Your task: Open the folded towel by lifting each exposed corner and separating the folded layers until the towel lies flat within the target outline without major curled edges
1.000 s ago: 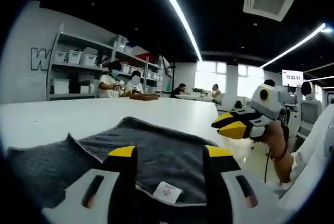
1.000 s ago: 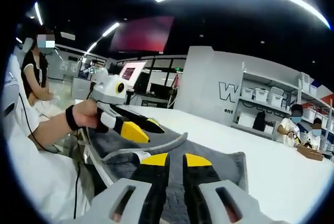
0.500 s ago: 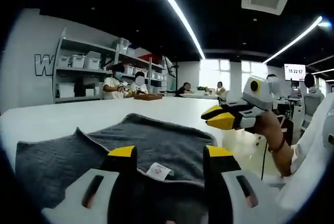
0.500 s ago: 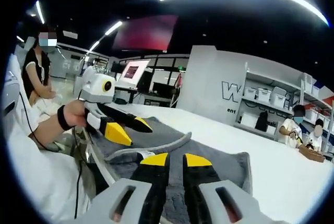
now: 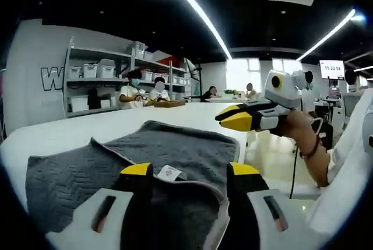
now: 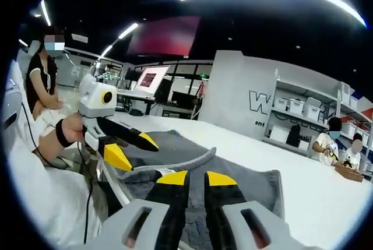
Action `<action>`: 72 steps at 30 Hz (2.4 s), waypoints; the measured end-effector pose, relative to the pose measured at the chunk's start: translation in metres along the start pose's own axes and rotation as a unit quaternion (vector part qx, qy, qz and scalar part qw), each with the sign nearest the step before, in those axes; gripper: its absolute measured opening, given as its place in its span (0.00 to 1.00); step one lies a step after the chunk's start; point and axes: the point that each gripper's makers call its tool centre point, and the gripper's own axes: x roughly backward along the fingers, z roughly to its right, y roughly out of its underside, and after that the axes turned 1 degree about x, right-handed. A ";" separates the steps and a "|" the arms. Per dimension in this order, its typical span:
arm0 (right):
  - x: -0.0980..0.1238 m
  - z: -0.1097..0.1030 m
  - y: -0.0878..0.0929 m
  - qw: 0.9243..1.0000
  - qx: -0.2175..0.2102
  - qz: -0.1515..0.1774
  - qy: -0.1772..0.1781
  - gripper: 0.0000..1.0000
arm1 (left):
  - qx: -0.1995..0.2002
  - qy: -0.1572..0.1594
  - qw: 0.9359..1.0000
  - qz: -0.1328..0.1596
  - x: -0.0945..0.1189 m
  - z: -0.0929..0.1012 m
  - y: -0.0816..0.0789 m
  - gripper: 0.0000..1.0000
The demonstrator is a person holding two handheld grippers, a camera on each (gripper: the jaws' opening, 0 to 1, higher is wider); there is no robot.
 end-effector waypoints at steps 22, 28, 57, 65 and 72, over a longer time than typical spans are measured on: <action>0.001 0.001 0.003 1.000 -0.003 -0.002 0.003 0.04 | -0.019 -0.014 0.999 -0.036 -0.007 0.019 0.028 0.47; 0.000 0.000 0.003 1.000 -0.003 -0.002 0.000 0.04 | -0.038 -0.037 0.997 -0.057 -0.010 0.013 0.036 0.45; -0.015 -0.013 -0.008 1.000 0.008 0.003 -0.018 0.04 | -0.022 -0.026 0.999 -0.007 0.008 0.008 0.019 0.02; -0.027 -0.019 -0.011 0.999 0.016 0.000 -0.030 0.04 | -0.012 -0.023 1.000 0.007 0.009 0.007 0.015 0.01; -0.042 -0.027 -0.015 0.999 0.017 -0.001 -0.047 0.05 | -0.015 -0.025 0.999 0.015 0.011 0.006 0.012 0.01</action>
